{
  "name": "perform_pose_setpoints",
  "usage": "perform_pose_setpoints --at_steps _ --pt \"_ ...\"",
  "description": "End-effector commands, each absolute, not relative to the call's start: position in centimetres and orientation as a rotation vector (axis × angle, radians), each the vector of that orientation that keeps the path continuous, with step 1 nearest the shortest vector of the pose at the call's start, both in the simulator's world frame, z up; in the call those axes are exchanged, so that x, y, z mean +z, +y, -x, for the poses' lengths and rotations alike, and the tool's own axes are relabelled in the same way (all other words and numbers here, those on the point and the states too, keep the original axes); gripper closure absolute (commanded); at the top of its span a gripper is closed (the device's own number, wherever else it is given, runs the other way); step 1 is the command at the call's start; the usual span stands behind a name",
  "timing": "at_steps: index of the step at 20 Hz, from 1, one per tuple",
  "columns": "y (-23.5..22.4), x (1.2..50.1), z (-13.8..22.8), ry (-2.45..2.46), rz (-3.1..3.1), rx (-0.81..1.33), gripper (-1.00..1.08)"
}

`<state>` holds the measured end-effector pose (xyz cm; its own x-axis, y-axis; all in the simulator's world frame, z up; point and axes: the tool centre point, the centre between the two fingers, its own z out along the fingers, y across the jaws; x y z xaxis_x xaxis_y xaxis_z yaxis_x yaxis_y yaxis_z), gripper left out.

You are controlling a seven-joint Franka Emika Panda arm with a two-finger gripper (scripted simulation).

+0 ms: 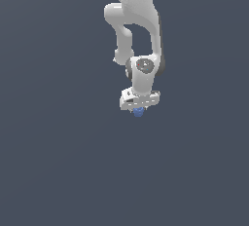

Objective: Pick up the object and move it to a goal position.

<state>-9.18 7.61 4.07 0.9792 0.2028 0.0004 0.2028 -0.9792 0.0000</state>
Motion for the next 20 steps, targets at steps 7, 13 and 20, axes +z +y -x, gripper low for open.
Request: perform_pose_setpoints --at_steps 7,13,20 --pt "7.6 4.0 9.2 -0.321 3.125 0.0 1.08" --pt "7.6 4.3 8.8 -0.32 3.125 -0.002 1.08" --pt "7.6 6.2 6.8 -0.32 3.125 -0.002 1.08"
